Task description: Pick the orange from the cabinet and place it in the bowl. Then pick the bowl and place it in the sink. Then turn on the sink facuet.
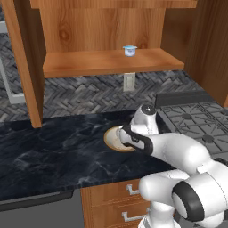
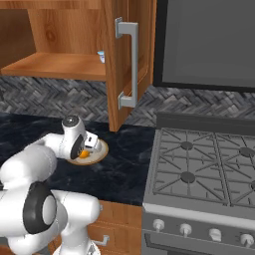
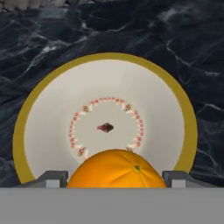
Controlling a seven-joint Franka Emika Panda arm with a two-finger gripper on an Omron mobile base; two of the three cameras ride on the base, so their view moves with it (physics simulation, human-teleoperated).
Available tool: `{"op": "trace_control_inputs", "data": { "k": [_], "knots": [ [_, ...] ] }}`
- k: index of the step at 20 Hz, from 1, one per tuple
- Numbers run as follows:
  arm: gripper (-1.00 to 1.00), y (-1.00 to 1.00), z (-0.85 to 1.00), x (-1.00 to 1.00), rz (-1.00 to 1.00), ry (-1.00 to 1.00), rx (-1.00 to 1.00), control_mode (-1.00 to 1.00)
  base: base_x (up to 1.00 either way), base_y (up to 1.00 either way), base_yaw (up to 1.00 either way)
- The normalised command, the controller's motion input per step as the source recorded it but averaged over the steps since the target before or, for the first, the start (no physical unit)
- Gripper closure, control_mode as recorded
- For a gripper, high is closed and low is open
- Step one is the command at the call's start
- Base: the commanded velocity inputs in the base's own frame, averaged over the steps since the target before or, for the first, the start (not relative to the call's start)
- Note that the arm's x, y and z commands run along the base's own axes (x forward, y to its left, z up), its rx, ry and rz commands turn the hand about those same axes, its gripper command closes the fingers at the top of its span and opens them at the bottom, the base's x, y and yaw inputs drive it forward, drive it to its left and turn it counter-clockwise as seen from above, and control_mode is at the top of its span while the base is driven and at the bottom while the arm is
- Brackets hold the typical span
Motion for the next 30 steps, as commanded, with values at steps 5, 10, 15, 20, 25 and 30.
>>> {"op": "trace_control_inputs", "data": {
  "k": [5,10,15,20,25,30],
  "knots": [
    [1.00,0.13,-0.28,0.00,0.00,0.00,0.00,-1.00,0.00,0.00,0.00],
    [-1.00,0.16,-0.34,0.13,0.00,0.00,0.00,-1.00,0.00,0.00,0.00],
    [-1.00,0.03,-0.07,0.27,0.00,-0.01,0.00,-1.00,0.00,0.00,0.00],
    [-1.00,0.00,0.00,0.41,0.00,-0.03,0.00,-1.00,0.00,0.00,0.00],
    [-1.00,0.05,0.19,0.16,0.01,-0.01,0.00,-1.00,0.00,0.00,0.00],
    [-1.00,0.49,0.32,-0.20,0.11,-0.02,-0.10,-1.00,0.00,0.00,0.00]
  ]
}}
